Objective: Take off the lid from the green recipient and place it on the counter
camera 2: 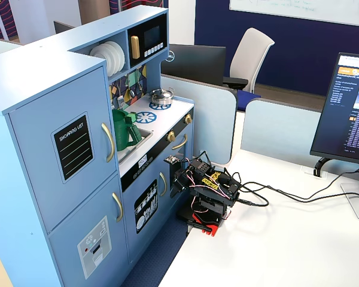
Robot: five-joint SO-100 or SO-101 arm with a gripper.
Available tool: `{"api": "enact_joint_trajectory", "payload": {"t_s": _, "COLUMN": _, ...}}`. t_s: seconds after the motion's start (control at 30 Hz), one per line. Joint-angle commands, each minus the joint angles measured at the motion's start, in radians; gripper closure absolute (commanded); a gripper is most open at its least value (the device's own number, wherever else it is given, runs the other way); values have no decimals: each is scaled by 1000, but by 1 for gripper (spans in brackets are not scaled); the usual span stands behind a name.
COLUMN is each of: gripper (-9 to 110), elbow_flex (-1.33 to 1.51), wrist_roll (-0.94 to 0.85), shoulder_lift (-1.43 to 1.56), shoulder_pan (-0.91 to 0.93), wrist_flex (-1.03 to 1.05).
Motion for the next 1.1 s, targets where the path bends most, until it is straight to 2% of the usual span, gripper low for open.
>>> {"api": "enact_joint_trajectory", "payload": {"t_s": 0.0, "gripper": 101, "elbow_flex": 17, "wrist_roll": 28, "shoulder_lift": -5, "shoulder_pan": 46, "wrist_flex": 175}}
{"api": "enact_joint_trajectory", "payload": {"t_s": 0.63, "gripper": 101, "elbow_flex": 17, "wrist_roll": 11, "shoulder_lift": -6, "shoulder_pan": 37, "wrist_flex": 172}}
{"api": "enact_joint_trajectory", "payload": {"t_s": 0.8, "gripper": 101, "elbow_flex": -54, "wrist_roll": -5, "shoulder_lift": -8, "shoulder_pan": 77, "wrist_flex": 28}}
{"api": "enact_joint_trajectory", "payload": {"t_s": 1.07, "gripper": 101, "elbow_flex": -385, "wrist_roll": -74, "shoulder_lift": -8, "shoulder_pan": 92, "wrist_flex": -175}}
